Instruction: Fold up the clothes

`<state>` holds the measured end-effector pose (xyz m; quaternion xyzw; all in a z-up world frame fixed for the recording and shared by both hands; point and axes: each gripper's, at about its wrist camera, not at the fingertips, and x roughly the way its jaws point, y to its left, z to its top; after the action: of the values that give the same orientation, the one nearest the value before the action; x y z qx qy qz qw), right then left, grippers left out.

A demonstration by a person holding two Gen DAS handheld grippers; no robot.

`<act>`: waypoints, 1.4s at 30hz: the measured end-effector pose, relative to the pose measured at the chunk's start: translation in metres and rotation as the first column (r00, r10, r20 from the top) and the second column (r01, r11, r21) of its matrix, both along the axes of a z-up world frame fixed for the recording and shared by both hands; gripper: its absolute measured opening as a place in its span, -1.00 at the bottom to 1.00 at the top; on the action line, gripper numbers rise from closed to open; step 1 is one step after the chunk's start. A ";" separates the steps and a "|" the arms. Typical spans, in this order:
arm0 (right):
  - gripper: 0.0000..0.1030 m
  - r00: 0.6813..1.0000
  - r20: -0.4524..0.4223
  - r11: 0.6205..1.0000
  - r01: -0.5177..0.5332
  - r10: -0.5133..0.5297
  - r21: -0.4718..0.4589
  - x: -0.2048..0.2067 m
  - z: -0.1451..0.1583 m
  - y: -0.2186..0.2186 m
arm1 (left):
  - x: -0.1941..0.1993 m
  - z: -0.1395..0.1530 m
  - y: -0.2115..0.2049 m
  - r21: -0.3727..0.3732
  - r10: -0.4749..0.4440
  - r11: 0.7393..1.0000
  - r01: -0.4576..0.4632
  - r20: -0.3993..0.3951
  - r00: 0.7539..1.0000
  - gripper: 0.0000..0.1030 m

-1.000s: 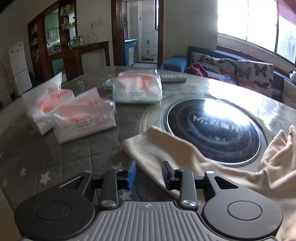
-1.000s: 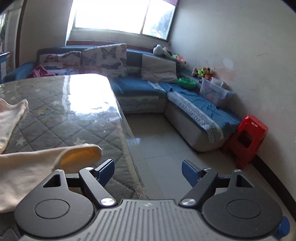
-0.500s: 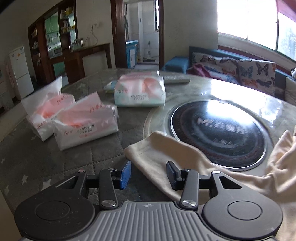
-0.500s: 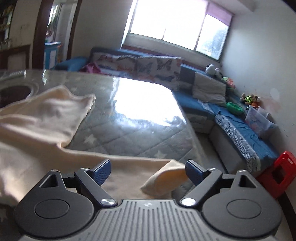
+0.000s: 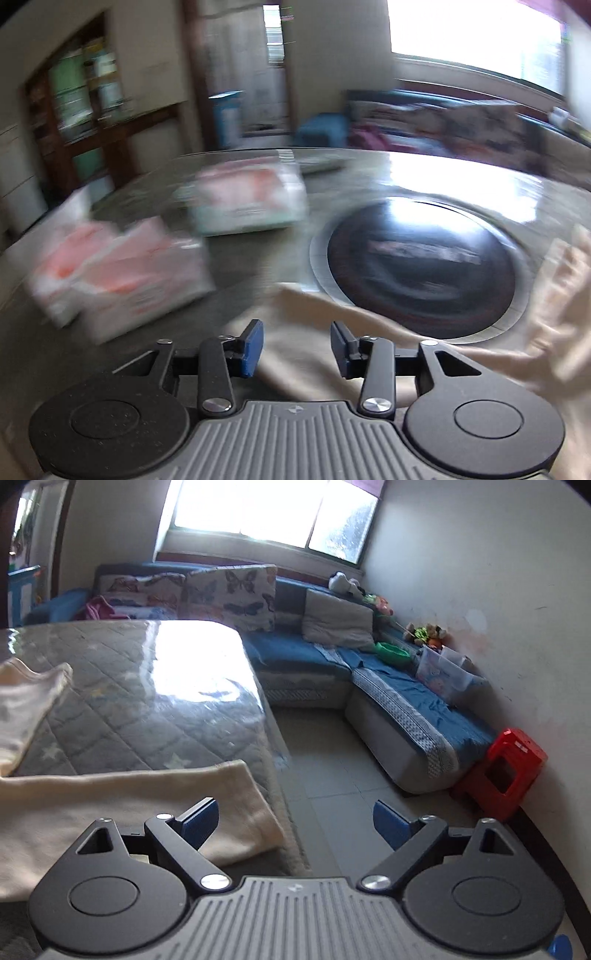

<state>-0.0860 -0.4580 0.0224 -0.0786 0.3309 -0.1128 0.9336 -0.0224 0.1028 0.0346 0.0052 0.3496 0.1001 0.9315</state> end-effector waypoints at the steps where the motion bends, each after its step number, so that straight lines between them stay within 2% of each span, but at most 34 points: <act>1: 0.80 1.000 0.004 1.000 -0.002 0.002 0.007 0.000 0.002 0.000 | 0.003 -0.002 -0.005 -0.009 -0.034 0.999 0.034 -0.011 0.999 -0.35; 3: 0.81 1.000 0.013 1.000 -0.006 0.006 0.021 -0.001 0.005 0.001 | 0.011 -0.008 -0.014 0.001 -0.076 0.997 0.076 -0.023 0.997 -0.36; 6: 0.81 0.999 0.002 0.999 -0.041 0.041 0.031 0.003 0.002 0.010 | 0.022 -0.019 -0.018 0.092 -0.049 0.995 0.050 -0.018 0.999 -0.36; 9: 0.81 0.996 -0.019 0.995 -0.089 0.090 0.037 0.009 -0.005 0.024 | 0.026 -0.022 -0.017 0.147 0.003 0.989 -0.002 -0.006 1.000 -0.29; 13: 0.82 0.989 -0.041 0.989 -0.141 0.143 0.042 0.017 -0.009 0.037 | 0.029 -0.010 -0.013 0.073 0.032 0.997 -0.030 -0.024 0.999 -0.32; 17: 0.82 0.979 -0.038 0.980 -0.198 0.200 0.034 0.027 0.001 0.045 | 0.038 0.007 -0.038 -0.007 -0.098 0.995 0.098 0.000 0.995 -0.32; 19: 0.81 0.971 -0.035 0.971 -0.235 0.237 0.050 0.038 0.006 0.053 | 0.052 0.012 -0.060 -0.036 -0.175 0.984 0.175 0.005 0.985 -0.32; 22: 0.80 0.954 -0.032 0.951 -0.294 0.298 0.093 0.058 0.012 0.066 | 0.075 0.013 -0.094 -0.073 -0.268 0.961 0.268 0.011 0.963 -0.42; 28: 0.79 0.920 -0.045 0.917 -0.382 0.389 0.113 0.098 0.012 0.097 | 0.123 0.005 -0.145 -0.099 -0.416 0.905 0.413 -0.012 0.909 -0.37; 30: 0.76 0.912 -0.049 0.909 -0.398 0.406 0.126 0.110 0.012 0.103 | 0.132 0.002 -0.158 -0.071 -0.442 0.896 0.439 -0.023 0.897 -0.24; 33: 0.68 0.904 -0.051 0.899 -0.414 0.424 0.142 0.125 0.013 0.110 | 0.140 -0.004 -0.171 -0.041 -0.470 0.882 0.469 -0.029 0.882 -0.24; 38: 0.52 0.898 -0.049 0.886 -0.421 0.437 0.194 0.147 0.011 0.116 | 0.147 -0.013 -0.181 -0.041 -0.522 0.853 0.520 -0.036 0.852 -0.25; 40: 0.41 0.900 -0.049 0.885 -0.413 0.433 0.215 0.156 0.009 0.118 | 0.147 -0.015 -0.184 -0.033 -0.545 0.839 0.544 -0.037 0.838 -0.34; 42: 0.30 0.905 -0.052 0.888 -0.401 0.422 0.227 0.165 0.007 0.119 | 0.147 -0.016 -0.185 -0.033 -0.569 0.823 0.568 -0.032 0.822 -0.58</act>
<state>0.0790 -0.3393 0.0296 -0.0530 0.3631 0.1275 0.9215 0.1245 -0.0824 0.0190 0.1009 0.3521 -0.1857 0.9118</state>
